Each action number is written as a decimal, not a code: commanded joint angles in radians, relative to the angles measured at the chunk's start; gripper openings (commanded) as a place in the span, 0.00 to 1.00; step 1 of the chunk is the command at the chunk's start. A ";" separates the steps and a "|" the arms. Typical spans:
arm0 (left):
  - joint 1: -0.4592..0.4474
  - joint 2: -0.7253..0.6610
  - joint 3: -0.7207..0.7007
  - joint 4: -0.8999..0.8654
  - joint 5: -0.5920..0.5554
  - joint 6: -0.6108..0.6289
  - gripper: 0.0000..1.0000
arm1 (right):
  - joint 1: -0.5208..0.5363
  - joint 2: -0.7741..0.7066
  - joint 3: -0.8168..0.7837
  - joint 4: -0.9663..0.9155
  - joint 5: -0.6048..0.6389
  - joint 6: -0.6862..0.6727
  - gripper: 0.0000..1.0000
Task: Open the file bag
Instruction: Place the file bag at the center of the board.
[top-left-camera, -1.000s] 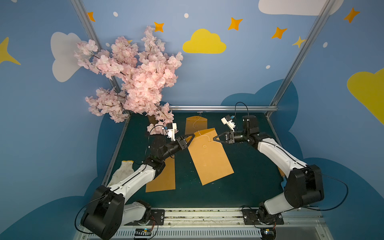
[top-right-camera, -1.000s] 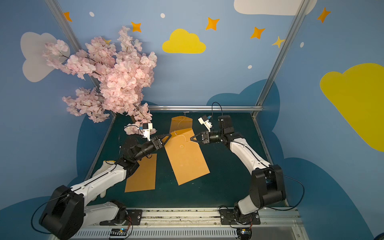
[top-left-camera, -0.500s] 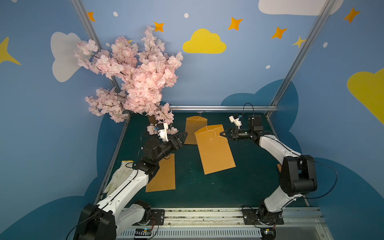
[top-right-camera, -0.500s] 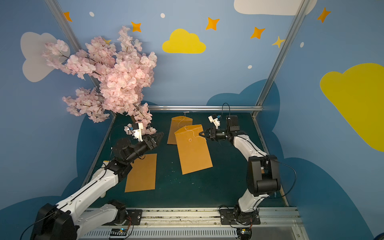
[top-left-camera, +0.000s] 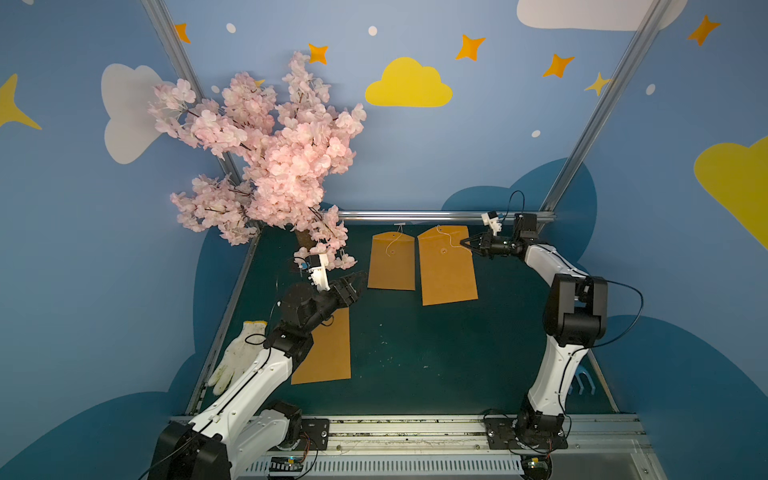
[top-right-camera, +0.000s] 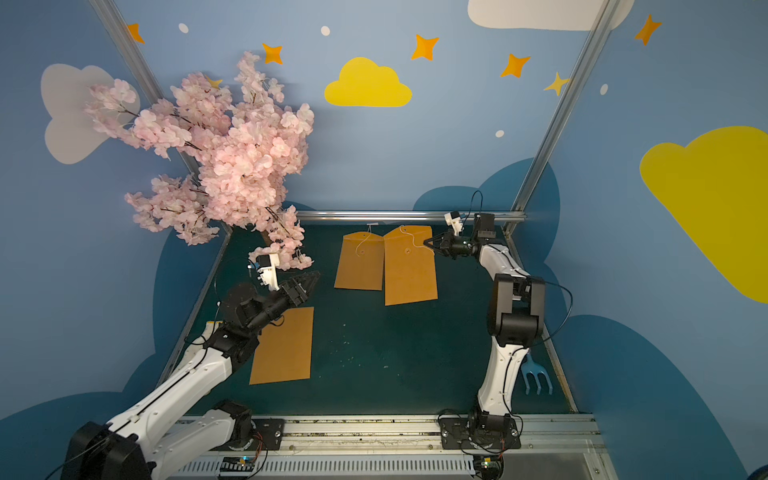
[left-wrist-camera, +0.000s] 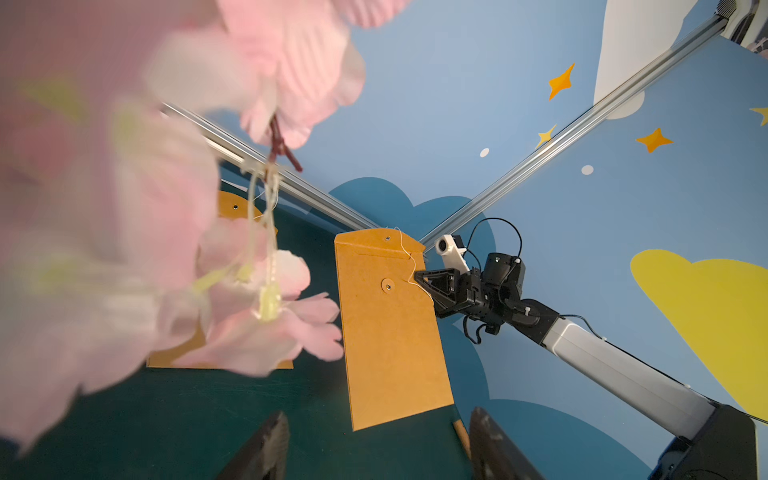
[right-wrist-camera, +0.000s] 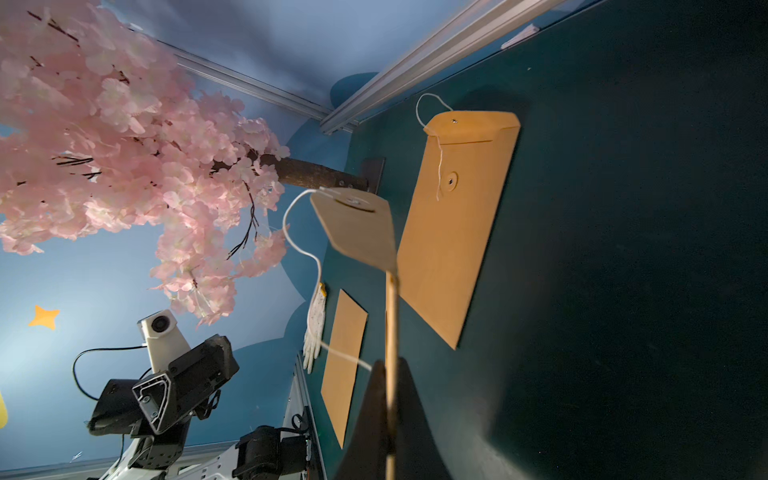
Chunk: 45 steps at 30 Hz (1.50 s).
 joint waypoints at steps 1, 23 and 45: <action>0.008 -0.023 0.004 -0.018 -0.003 0.021 0.69 | -0.021 0.078 0.080 -0.104 0.025 -0.049 0.00; 0.026 -0.010 -0.010 -0.029 0.005 0.015 0.69 | 0.005 0.452 0.516 -0.245 0.128 -0.021 0.00; 0.030 -0.023 -0.004 -0.134 -0.011 0.010 0.69 | 0.003 0.500 0.583 -0.232 0.167 0.015 0.33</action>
